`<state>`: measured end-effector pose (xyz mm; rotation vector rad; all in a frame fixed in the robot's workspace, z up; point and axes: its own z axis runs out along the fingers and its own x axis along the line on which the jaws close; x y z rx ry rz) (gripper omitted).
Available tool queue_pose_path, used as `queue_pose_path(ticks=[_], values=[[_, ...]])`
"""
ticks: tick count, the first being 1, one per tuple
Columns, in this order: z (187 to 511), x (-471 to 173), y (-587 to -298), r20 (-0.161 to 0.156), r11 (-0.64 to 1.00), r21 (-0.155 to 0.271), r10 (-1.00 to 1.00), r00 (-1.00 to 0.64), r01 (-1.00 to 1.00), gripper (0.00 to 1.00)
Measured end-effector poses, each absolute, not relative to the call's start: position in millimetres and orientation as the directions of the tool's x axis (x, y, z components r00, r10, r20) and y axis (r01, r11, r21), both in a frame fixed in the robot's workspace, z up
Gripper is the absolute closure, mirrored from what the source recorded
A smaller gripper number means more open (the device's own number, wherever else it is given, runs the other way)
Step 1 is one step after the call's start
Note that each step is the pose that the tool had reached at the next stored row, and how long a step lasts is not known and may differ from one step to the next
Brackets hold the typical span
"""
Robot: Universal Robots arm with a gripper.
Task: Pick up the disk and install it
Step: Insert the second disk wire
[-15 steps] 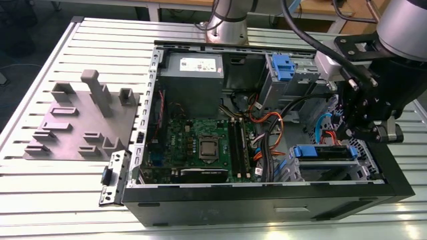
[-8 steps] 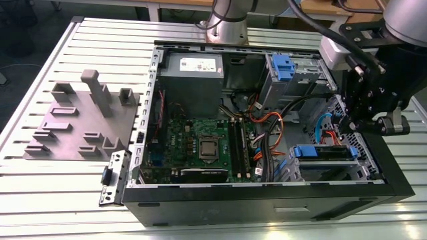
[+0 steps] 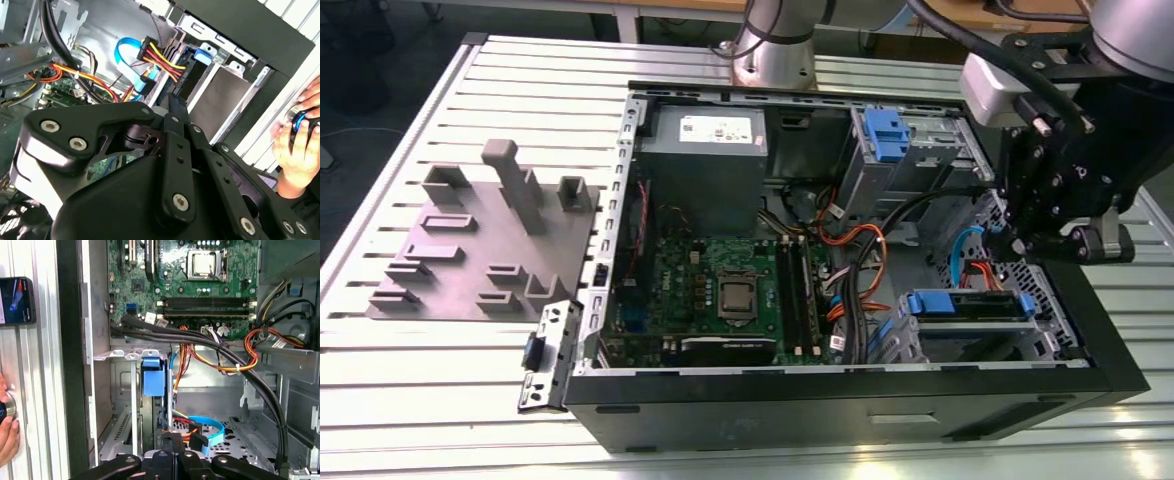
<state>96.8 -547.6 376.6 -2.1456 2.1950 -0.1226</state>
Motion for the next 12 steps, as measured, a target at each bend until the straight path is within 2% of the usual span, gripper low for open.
queue_pose_path(ticks=[12], values=[[379.9,96.8,-544.6,0.005,0.022,-0.100,-1.000,-0.023,-0.995,0.89]])
